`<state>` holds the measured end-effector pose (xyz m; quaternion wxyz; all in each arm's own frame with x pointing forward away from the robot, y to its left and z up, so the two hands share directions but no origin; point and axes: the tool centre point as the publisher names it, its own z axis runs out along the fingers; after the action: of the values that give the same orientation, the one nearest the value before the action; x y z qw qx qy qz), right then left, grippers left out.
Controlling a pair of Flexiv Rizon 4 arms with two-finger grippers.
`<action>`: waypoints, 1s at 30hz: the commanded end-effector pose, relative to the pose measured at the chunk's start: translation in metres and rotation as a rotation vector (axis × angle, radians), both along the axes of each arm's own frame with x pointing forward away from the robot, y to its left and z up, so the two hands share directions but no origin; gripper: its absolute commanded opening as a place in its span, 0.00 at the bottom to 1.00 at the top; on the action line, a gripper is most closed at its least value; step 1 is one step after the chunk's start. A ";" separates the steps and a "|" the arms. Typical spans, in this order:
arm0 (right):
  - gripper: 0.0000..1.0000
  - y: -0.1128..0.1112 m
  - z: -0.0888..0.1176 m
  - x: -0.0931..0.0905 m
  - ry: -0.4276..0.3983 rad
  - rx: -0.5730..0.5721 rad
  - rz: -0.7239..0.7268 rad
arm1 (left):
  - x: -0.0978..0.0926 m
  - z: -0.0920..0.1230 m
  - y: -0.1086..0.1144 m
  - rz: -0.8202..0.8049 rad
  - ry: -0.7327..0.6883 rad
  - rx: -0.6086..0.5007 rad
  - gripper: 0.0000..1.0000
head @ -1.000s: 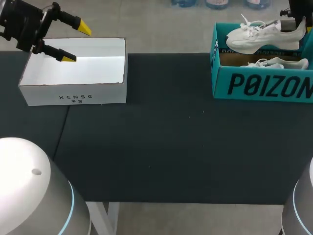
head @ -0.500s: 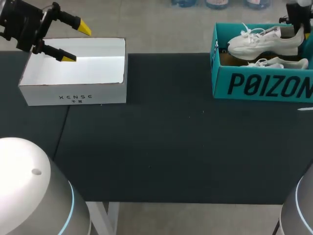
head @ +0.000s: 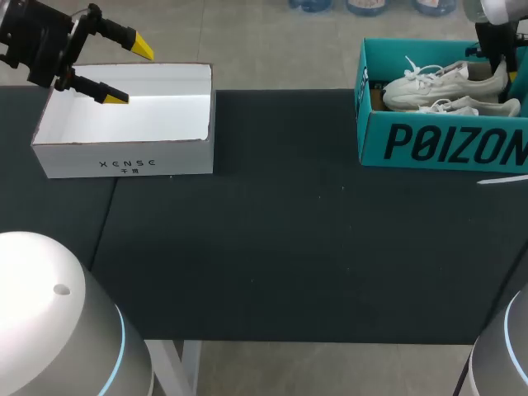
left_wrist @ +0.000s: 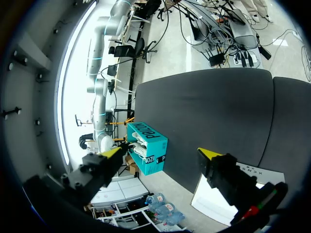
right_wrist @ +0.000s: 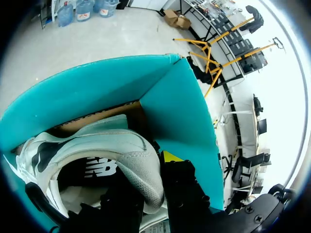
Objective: Take the shoe out of the shoebox, open the shoe tongue, remove and reinsert the insole, then place the shoe into the shoebox
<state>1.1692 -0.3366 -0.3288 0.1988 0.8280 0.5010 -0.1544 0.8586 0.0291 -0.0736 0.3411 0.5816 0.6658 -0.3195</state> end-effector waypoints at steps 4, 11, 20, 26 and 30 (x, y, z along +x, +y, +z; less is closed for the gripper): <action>0.00 -0.005 -0.012 0.013 0.029 0.008 -0.030 | 0.000 0.000 0.000 -0.001 0.000 0.003 1.00; 0.00 -0.008 -0.023 0.013 0.056 -0.003 -0.037 | 0.000 0.000 0.000 -0.001 0.000 0.003 1.00; 0.14 -0.008 -0.025 0.013 0.074 0.001 -0.051 | 0.000 0.000 0.000 -0.001 0.000 0.003 1.00; 0.45 -0.008 -0.020 0.009 0.073 -0.002 -0.052 | 0.000 0.000 0.000 -0.001 0.000 0.003 1.00; 1.00 -0.007 -0.012 0.004 0.070 -0.002 -0.052 | 0.000 0.000 0.000 -0.001 0.000 0.003 1.00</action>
<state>1.1691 -0.3443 -0.3470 0.1873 0.8330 0.4880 -0.1815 0.8586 0.0291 -0.0736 0.3411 0.5815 0.6659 -0.3195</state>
